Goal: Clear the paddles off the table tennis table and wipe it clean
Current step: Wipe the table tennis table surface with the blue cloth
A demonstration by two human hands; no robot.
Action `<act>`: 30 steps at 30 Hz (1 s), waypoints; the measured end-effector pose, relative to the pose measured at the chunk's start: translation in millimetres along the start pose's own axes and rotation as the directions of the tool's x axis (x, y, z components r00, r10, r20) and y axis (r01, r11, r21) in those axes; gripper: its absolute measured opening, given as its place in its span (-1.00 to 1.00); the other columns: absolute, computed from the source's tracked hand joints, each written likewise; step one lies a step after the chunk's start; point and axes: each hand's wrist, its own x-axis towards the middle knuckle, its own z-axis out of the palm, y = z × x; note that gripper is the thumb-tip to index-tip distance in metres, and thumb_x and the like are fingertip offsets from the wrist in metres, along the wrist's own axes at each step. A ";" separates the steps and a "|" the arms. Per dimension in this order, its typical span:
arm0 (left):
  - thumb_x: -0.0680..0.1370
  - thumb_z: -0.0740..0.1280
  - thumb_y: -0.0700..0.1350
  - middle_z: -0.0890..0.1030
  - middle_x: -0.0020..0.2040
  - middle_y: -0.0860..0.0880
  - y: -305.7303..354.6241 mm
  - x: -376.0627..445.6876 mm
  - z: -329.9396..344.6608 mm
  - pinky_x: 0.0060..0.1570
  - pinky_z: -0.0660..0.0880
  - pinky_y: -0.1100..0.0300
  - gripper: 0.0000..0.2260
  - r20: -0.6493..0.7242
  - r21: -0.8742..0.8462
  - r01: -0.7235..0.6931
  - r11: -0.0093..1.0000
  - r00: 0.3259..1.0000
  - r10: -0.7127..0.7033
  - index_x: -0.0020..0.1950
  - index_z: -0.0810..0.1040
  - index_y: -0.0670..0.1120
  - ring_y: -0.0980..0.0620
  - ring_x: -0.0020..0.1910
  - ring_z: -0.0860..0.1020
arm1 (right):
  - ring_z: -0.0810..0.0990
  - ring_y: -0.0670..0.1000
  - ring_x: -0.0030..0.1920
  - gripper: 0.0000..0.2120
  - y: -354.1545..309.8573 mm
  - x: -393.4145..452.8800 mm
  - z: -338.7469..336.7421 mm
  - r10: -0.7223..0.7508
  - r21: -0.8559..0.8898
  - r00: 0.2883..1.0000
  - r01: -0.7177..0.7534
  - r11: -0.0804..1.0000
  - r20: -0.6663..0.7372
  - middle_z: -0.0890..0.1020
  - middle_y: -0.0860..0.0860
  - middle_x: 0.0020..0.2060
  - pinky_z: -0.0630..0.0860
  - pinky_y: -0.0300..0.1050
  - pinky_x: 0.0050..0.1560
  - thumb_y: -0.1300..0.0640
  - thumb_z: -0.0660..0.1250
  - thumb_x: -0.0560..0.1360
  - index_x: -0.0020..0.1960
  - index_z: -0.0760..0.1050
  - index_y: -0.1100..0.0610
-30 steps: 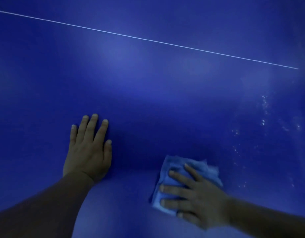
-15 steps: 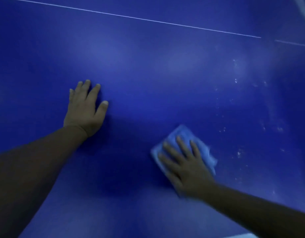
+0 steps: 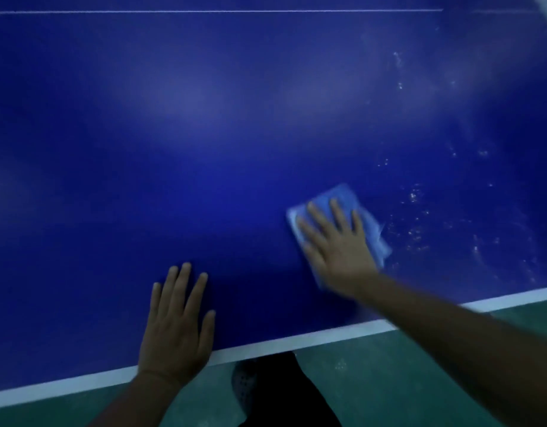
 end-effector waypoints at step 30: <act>0.61 0.00 0.07 0.17 0.59 -0.20 -0.1 -2.8 8.1 0.56 -0.15 -0.07 -0.44 0.026 0.033 -0.003 0.999 1.000 0.002 0.54 0.30 -0.16 -0.16 0.61 0.02 | -0.09 0.29 0.58 -0.46 -66.0 -63.8 18.9 0.477 0.040 0.878 -0.478 0.877 0.040 -0.04 -0.06 0.60 -0.16 0.40 0.48 -0.15 -0.14 0.63 0.61 -0.01 -0.15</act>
